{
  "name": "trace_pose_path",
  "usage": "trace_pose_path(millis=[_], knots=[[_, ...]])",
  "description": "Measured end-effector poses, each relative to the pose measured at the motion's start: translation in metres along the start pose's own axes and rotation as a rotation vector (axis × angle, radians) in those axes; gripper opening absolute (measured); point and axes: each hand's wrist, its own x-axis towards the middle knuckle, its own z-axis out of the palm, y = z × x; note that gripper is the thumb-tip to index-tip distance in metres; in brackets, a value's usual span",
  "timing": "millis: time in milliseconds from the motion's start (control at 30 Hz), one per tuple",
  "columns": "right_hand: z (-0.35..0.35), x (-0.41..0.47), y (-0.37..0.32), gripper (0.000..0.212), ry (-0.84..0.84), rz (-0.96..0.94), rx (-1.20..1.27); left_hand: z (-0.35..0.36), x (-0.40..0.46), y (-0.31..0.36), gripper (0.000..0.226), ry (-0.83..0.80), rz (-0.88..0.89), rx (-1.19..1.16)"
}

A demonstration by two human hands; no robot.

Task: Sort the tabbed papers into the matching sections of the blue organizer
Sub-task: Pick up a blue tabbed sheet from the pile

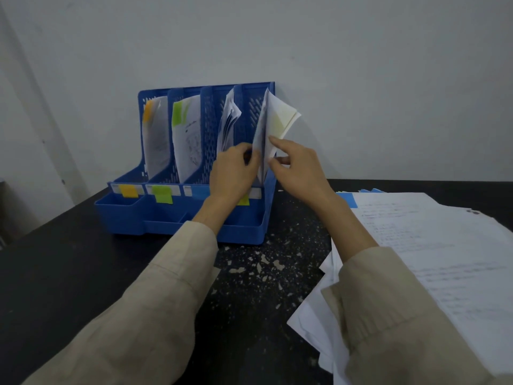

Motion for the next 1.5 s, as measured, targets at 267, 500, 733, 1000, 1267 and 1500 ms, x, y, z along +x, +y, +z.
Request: trace_pose_path(millis=[267,500,733,1000,1267,1500], knots=[[0.002,0.002,0.002,0.047,-0.009,0.005,-0.01,0.01,-0.007,-0.002,0.05,-0.109,-0.085,-0.037],[-0.002,-0.002,-0.002,0.019,0.005,-0.088,0.032,0.002,-0.011,0.01,0.019,-0.069,-0.068,-0.254],[-0.011,0.0,0.001,0.012,-0.01,-0.053,0.002,0.0,-0.015,0.009,0.023,0.038,-0.122,-0.244],[-0.071,0.003,0.024,0.014,0.09,0.156,-0.068,0.006,-0.031,0.042,0.016,0.089,0.308,-0.1],[-0.153,-0.046,0.099,0.016,0.224,0.734,-0.289,0.049,-0.06,0.056,0.016,-0.786,0.365,-0.072],[-0.192,-0.109,0.14,0.056,0.325,1.232,-0.426,0.066,-0.078,0.048,0.027,-1.104,0.303,-0.074]])
